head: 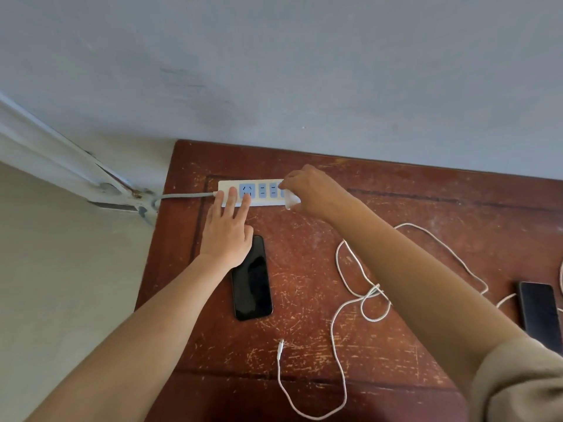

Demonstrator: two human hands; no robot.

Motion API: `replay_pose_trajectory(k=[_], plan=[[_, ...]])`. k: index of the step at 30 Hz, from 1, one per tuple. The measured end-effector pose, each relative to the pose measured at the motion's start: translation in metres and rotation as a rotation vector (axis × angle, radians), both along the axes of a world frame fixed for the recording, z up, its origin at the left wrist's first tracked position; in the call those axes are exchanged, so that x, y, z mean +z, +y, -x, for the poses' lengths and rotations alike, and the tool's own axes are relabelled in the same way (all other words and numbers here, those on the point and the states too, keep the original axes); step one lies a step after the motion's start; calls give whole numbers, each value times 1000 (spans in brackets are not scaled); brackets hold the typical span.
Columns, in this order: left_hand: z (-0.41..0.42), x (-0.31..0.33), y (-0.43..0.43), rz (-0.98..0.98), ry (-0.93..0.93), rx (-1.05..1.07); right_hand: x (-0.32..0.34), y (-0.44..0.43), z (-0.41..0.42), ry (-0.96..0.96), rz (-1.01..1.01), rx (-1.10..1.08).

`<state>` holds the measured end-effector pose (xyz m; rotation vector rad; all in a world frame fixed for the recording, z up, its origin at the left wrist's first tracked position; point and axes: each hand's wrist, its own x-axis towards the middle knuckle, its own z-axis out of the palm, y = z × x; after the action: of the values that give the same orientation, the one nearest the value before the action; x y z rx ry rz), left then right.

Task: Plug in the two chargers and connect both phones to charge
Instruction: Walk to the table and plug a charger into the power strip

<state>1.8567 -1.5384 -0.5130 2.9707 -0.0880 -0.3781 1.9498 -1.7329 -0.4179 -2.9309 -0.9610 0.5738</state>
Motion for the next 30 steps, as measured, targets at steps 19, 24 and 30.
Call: replay_pose_trajectory(k=[19, 24, 30], plan=[[1, -4, 4, 7, -19, -27, -15, -16, -1, 179, -237, -238], [0, -7, 4, 2, -27, -20, -20, -25, 3, 92, -233, -212], [1, -13, 6, -4, -48, -23, -18, -11, -10, 24, -80, -190]])
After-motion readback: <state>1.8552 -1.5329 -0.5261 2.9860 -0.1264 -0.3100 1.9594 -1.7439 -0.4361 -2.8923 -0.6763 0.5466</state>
